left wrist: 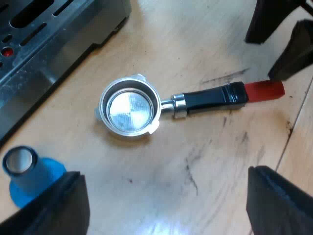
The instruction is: Grind coffee beans and then tamp
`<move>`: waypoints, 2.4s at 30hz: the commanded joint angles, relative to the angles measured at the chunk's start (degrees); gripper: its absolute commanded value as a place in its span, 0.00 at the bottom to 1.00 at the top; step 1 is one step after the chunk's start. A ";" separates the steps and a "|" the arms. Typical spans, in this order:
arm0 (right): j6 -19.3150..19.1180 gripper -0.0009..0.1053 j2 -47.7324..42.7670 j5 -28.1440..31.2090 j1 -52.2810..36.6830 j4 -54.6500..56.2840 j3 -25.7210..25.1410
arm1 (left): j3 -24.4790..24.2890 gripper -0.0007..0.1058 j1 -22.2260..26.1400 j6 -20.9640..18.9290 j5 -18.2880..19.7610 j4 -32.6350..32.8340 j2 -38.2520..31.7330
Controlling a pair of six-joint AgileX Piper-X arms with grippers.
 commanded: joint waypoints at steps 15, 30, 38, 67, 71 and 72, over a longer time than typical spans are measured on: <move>-1.50 0.52 -16.79 2.51 0.00 8.17 -9.96 | -2.52 0.65 -0.29 -0.67 -1.49 4.54 -0.13; -7.66 0.52 -21.92 -0.14 0.00 -7.86 -9.05 | -2.68 0.65 -0.29 -0.98 -6.62 4.51 -0.13; -9.83 0.52 -21.92 -2.46 0.00 -21.57 -2.06 | -2.68 0.65 -0.29 -0.98 -6.62 4.37 -0.13; -11.19 0.52 -14.14 -4.14 0.00 -51.06 13.69 | -2.57 0.65 -0.29 -0.44 -6.62 2.43 -0.13; -11.19 0.52 -13.04 -4.14 0.00 -51.06 13.69 | -2.57 0.65 -0.29 -0.44 -7.91 2.42 -0.13; -11.19 0.52 -11.87 -4.14 0.00 -51.40 13.69 | -2.57 0.65 -0.29 -0.44 -9.52 2.42 -0.13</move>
